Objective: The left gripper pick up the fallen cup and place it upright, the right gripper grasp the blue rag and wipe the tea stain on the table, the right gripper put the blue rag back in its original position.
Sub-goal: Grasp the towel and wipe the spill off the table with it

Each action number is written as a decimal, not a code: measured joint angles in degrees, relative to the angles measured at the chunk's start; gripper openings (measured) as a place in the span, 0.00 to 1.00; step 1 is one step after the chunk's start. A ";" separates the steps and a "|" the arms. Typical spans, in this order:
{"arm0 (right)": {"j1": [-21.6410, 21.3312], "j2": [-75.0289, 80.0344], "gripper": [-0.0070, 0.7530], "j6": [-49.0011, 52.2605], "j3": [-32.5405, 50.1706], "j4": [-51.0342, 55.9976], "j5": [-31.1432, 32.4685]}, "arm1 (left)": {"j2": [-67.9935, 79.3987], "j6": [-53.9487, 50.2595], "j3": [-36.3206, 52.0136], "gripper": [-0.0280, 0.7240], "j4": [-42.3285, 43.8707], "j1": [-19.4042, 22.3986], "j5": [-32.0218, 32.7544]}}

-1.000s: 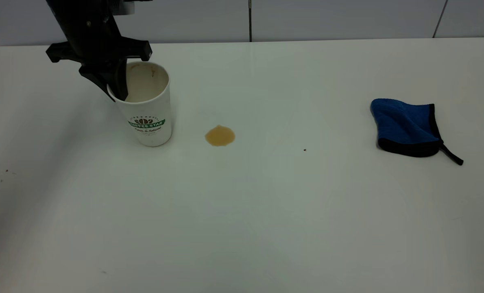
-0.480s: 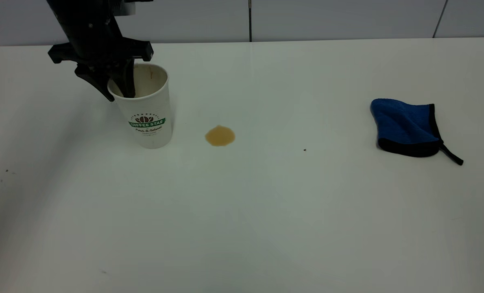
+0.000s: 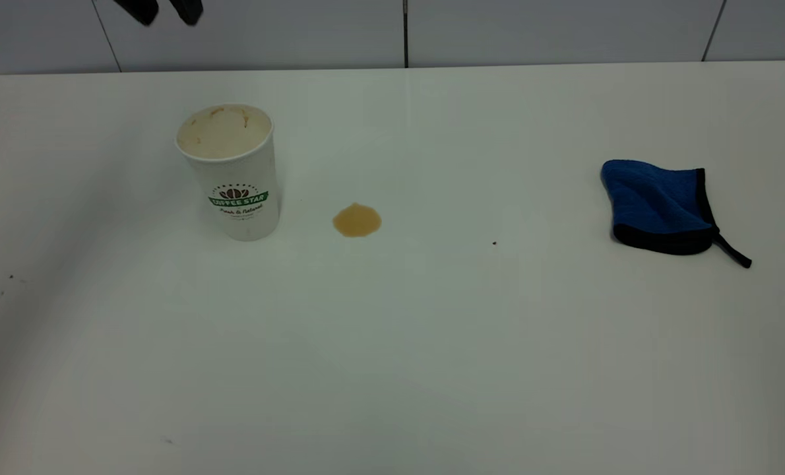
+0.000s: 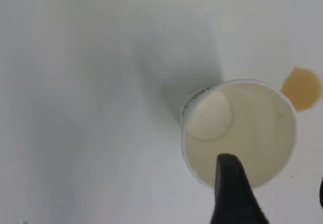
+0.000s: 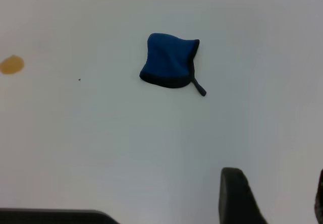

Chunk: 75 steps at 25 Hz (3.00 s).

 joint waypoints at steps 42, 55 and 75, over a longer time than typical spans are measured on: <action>0.00 0.00 0.54 0.00 0.00 0.00 0.00 | -82.71 -6.06 63.16 0.73 8.79 -3.75 16.41; 0.00 0.00 0.54 0.00 0.00 0.00 0.00 | -89.13 -6.18 68.44 0.73 6.56 -3.75 10.83; 0.00 0.00 0.54 0.00 0.00 0.00 0.00 | -89.26 -5.24 69.74 0.73 5.78 -3.57 14.85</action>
